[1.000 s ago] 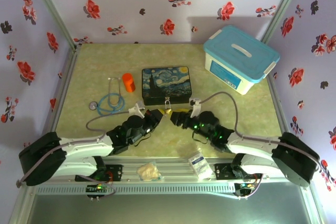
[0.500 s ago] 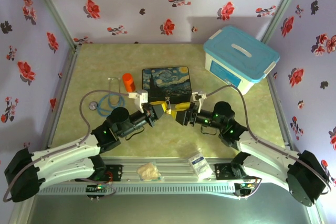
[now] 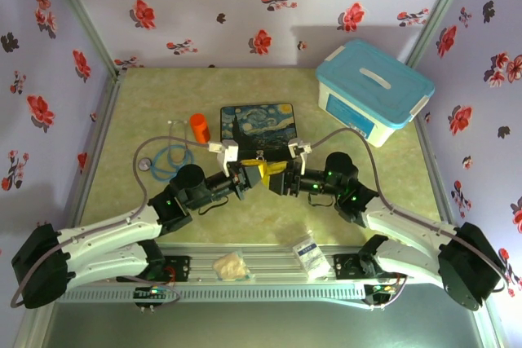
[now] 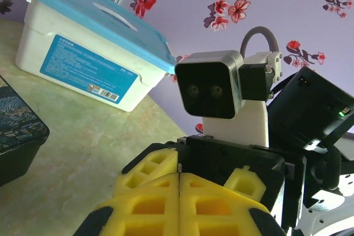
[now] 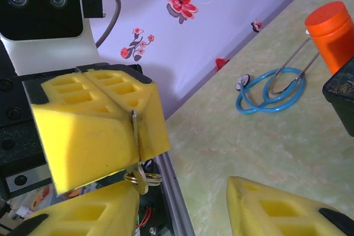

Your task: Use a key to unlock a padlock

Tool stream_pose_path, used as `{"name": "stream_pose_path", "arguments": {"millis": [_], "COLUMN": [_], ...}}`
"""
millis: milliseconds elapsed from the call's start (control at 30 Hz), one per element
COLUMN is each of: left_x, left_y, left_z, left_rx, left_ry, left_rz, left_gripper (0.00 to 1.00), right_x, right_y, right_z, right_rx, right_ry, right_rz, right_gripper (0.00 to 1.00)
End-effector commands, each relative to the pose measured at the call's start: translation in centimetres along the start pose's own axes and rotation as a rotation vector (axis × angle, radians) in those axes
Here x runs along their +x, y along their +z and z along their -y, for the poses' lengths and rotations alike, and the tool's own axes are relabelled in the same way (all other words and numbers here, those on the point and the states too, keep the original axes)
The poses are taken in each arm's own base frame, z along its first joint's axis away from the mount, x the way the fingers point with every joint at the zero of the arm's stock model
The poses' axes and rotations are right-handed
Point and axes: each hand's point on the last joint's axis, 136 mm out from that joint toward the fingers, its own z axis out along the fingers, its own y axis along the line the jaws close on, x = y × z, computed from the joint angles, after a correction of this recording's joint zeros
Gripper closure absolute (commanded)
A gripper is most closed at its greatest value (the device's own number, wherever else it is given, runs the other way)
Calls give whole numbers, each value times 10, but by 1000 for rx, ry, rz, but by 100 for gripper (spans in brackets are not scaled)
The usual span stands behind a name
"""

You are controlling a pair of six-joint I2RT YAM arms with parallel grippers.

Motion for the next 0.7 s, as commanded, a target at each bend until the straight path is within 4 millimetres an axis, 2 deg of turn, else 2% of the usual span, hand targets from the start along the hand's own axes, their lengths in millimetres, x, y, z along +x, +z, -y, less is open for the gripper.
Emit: {"name": "stream_pose_path", "arguments": {"millis": [0,100,133,500,600,667], "left_x": [-11,-12,-12,-14,-15,-14], "left_y": [-1,-2,-3,-2,-2,-2], "left_z": [11,9,10,10,10,9], "left_rx": [54,35,38,42,42,41], "left_ry": [-6,9,15,-5,-8,-9], "left_rz": [40,27,28,37,39,38], "left_gripper": [100,100,100,100,100,100], "right_x": [-16,-18,-17,-23,-24,-25], "right_y": [-3,-7,-8,-2,-1,1], "right_z": [-15,-16,-14,-17,-16,-15], "right_rx": [-37,-27,-13,-33,-33,-38], "right_ry": [-68,-77,-81,-92,-96,-92], "right_rz": [55,78,75,95,107,113], "right_gripper": [53,32,31,45,51,60]}}
